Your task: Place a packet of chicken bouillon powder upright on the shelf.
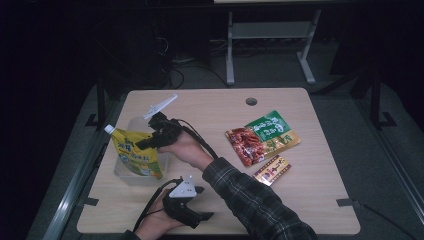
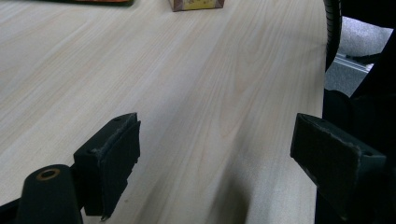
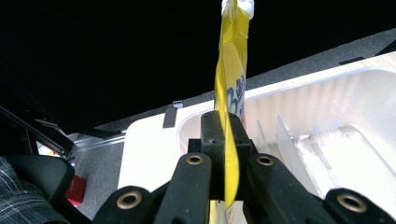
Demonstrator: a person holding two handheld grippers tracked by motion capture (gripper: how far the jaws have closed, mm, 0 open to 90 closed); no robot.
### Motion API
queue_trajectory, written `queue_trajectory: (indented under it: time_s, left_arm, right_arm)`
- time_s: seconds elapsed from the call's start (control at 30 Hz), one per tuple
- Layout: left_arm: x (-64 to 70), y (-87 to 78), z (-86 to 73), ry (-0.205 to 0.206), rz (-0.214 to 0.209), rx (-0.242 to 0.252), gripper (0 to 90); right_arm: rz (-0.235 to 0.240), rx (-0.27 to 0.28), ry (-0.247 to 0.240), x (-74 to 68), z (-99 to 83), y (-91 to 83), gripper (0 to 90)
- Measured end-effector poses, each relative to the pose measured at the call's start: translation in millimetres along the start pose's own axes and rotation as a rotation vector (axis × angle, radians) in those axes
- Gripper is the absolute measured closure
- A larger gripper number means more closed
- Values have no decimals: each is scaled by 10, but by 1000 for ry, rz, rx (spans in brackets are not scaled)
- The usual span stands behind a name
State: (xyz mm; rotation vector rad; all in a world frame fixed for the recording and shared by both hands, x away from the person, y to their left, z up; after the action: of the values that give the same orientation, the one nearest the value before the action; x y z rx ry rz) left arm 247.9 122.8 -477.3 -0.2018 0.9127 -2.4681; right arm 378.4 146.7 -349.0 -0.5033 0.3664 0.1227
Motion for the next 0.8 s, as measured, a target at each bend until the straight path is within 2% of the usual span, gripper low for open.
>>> queue_trajectory:
  time_s: [0.17,0.4,0.47,0.5,0.53,0.57,0.6,0.63,0.67,0.8]
  left_arm:
    - [3,1,0,-1,-1,-1,152]
    - [0,6,2,10,-4,0,152]
    - [-1,5,2,8,-4,0,152]
    - [-1,5,2,7,-4,1,152]
    - [2,6,2,0,-5,5,152]
    - [8,8,4,-10,-7,10,152]
    - [-1,6,1,-2,-5,5,152]
    - [-7,4,0,3,-4,3,152]
    - [-4,5,2,-4,-5,7,152]
    - [-14,-2,0,-6,0,8,152]
  right_arm:
    - [1,-11,-5,-10,-18,-6,860]
    - [-27,-43,-23,-19,-81,-20,744]
    - [-28,-52,-25,-32,-88,-36,684]
    - [-34,-52,-36,-52,-87,-58,622]
    - [-34,-52,-36,-52,-87,-58,622]
    - [-39,-53,-33,-67,-88,-74,578]
    - [-44,-52,-39,-76,-88,-92,534]
    - [-70,-57,-50,-90,-95,-136,460]
    - [-70,-57,-50,-90,-95,-136,460]
    - [-82,-51,-39,-138,-118,-253,370]
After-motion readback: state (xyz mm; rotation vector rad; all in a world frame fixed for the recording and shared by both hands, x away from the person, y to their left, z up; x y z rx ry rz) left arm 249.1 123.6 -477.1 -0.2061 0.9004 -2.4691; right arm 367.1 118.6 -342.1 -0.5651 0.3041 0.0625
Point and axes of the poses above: each handheld gripper's, and its own axes: y roughly forward along the jaws, z roughly out of its top, x roughly to its right, the point moved 4 cm from there along y, roughly forward along the jaws, and after that the axes turned 12 degrees about z, right-handed, at the moved point
